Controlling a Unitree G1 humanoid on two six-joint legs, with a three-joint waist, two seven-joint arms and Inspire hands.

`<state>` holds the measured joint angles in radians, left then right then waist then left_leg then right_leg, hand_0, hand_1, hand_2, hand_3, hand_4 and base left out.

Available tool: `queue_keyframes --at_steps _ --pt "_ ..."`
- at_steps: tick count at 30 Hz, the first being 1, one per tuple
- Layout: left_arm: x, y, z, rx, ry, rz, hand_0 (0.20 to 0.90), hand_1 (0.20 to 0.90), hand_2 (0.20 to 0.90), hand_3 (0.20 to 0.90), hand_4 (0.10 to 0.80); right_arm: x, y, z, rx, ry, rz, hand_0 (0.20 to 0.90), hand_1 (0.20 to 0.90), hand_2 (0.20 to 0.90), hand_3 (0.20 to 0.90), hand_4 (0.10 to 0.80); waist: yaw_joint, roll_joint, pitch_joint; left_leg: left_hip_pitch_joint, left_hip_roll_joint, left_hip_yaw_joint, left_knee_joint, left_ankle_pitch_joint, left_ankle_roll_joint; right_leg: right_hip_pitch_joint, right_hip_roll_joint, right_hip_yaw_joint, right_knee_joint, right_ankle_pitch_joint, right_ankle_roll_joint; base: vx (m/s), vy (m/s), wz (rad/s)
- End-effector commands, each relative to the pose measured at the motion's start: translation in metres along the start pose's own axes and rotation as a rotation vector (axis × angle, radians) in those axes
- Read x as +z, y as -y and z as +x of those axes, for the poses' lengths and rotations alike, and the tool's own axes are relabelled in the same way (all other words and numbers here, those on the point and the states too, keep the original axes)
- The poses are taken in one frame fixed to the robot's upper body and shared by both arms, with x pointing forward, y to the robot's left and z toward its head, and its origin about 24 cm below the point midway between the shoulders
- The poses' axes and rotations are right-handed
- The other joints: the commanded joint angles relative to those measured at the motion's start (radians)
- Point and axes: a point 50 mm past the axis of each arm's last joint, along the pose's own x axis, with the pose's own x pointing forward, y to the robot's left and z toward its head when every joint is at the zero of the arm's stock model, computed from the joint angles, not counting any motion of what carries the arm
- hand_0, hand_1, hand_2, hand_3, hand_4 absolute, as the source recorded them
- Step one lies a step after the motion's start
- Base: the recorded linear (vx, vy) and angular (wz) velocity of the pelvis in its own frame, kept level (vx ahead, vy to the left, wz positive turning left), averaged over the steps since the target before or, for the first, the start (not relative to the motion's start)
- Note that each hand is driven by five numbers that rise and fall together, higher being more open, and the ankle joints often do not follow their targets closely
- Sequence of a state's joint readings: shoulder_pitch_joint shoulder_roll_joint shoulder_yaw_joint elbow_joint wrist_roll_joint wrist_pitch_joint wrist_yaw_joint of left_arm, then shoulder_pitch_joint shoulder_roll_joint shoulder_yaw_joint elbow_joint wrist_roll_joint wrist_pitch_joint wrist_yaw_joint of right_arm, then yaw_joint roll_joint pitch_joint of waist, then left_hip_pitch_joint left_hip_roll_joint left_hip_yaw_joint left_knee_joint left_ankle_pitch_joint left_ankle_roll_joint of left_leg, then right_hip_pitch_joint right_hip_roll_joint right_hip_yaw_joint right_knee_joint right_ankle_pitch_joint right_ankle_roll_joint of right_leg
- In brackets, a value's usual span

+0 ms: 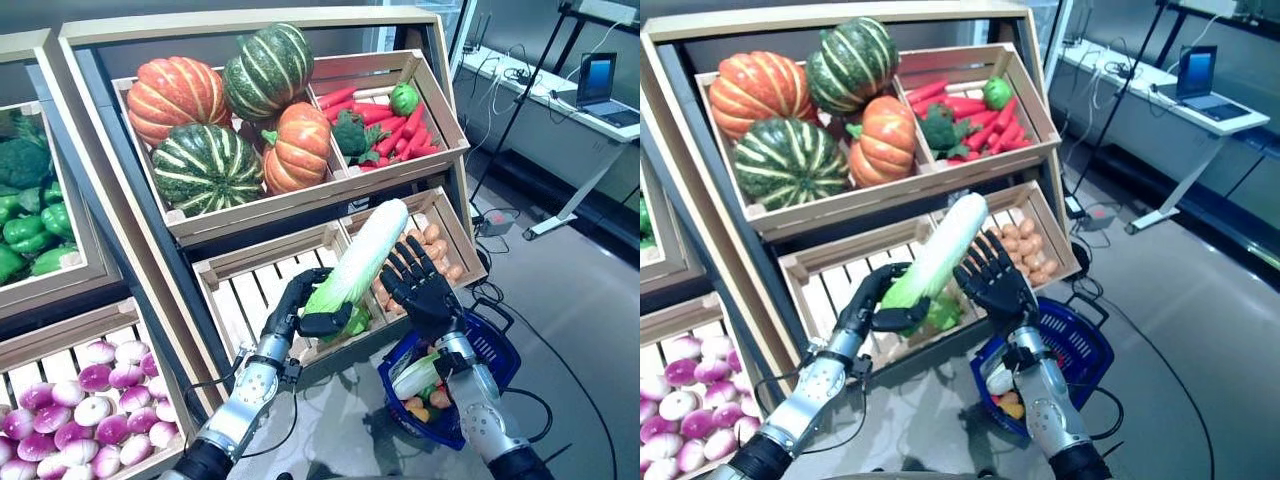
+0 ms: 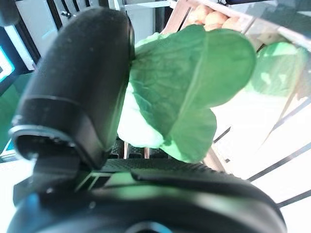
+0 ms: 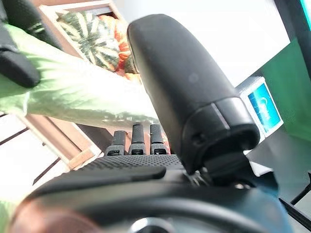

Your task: Put vegetables into the basket

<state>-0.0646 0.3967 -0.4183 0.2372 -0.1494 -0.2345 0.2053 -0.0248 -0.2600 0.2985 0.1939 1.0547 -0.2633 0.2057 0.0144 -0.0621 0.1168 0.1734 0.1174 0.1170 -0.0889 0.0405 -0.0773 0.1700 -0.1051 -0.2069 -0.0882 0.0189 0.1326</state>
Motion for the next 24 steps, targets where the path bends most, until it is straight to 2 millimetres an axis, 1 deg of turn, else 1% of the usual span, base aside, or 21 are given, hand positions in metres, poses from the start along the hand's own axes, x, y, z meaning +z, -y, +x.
queue_keyframes --at_steps 1,7,12,14,15,18,21,22,24 --pt "0.061 0.006 0.018 -0.09 0.366 0.034 0.3 0.3 0.3 0.3 0.4 0.036 -0.036 0.028 0.252 0.206 0.067 0.9 0.9 0.9 0.9 0.8 0.008 0.002 -0.027 0.002 -0.034 0.012 0.002 -0.073 0.032 0.005 -0.031 -0.014 0.03 0.004 0.005 0.034 -0.007 0.02" --pt "0.063 0.011 0.015 -0.122 0.394 0.053 0.3 0.3 0.3 0.3 0.4 0.036 -0.042 0.028 0.276 0.219 0.084 0.9 0.9 0.9 0.9 0.8 0.008 0.0 -0.032 0.01 -0.034 0.006 0.002 -0.077 0.03 0.015 -0.03 -0.012 0.023 0.003 0.005 0.022 -0.003 0.03" --pt "0.069 0.015 0.011 -0.137 0.461 0.119 0.3 0.3 0.3 0.3 0.4 0.042 -0.044 0.029 0.276 0.242 0.059 0.9 0.9 0.9 0.9 0.8 0.004 0.002 -0.039 0.013 -0.031 0.006 0.002 -0.08 0.028 0.018 -0.031 -0.01 0.019 0.002 0.005 0.0 0.0 0.0" --pt "0.073 0.015 0.01 -0.124 0.505 0.163 0.3 0.3 0.3 0.3 0.4 0.043 -0.043 0.03 0.25 0.238 0.022 0.9 0.9 0.9 0.9 0.8 0.002 0.004 -0.04 0.013 -0.03 0.006 0.002 -0.081 0.027 0.017 -0.031 -0.008 0.021 0.001 0.005 0.0 0.0 0.0" --pt "0.075 0.015 0.009 -0.105 0.529 0.181 0.3 0.3 0.3 0.3 0.4 0.043 -0.041 0.031 0.224 0.237 -0.019 0.9 0.9 0.9 0.9 0.8 0.001 0.004 -0.04 0.013 -0.031 0.005 0.002 -0.081 0.027 0.017 -0.031 -0.007 0.02 0.001 0.005 0.0 0.0 0.0" --pt "0.08 0.012 0.007 -0.051 0.579 0.213 0.3 0.3 0.3 0.3 0.4 0.045 -0.039 0.032 0.189 0.232 -0.048 0.9 0.9 0.9 0.9 0.8 0.001 0.006 -0.037 0.012 -0.032 0.002 0.002 -0.081 0.026 0.015 -0.032 -0.003 0.022 -0.001 0.004 0.0 0.0 0.0" --pt "0.084 0.008 0.006 0.036 0.64 0.248 0.3 0.3 0.3 0.3 0.4 0.043 -0.034 0.033 0.111 0.217 -0.085 0.9 0.9 0.9 0.9 0.8 0.0 0.005 -0.034 0.014 -0.031 0.001 0.002 -0.082 0.026 0.015 -0.033 0.0 0.026 -0.003 0.002 0.0 0.0 0.0" --pt "0.087 0.005 0.006 0.089 0.66 0.257 0.3 0.3 0.3 0.3 0.4 0.042 -0.032 0.033 0.079 0.208 -0.102 0.9 0.9 0.9 0.9 0.8 0.001 0.004 -0.031 0.014 -0.032 -0.002 0.002 -0.082 0.026 0.016 -0.032 0.003 0.027 -0.004 0.001 0.0 0.0 0.0" --pt "0.086 0.002 0.007 0.132 0.655 0.26 0.3 0.3 0.3 0.3 0.4 0.041 -0.031 0.033 0.057 0.201 -0.126 0.9 0.9 0.9 0.9 0.8 0.001 0.004 -0.029 0.015 -0.032 -0.005 0.002 -0.083 0.026 0.017 -0.033 0.005 0.028 -0.005 0.0 0.0 0.0 0.0"
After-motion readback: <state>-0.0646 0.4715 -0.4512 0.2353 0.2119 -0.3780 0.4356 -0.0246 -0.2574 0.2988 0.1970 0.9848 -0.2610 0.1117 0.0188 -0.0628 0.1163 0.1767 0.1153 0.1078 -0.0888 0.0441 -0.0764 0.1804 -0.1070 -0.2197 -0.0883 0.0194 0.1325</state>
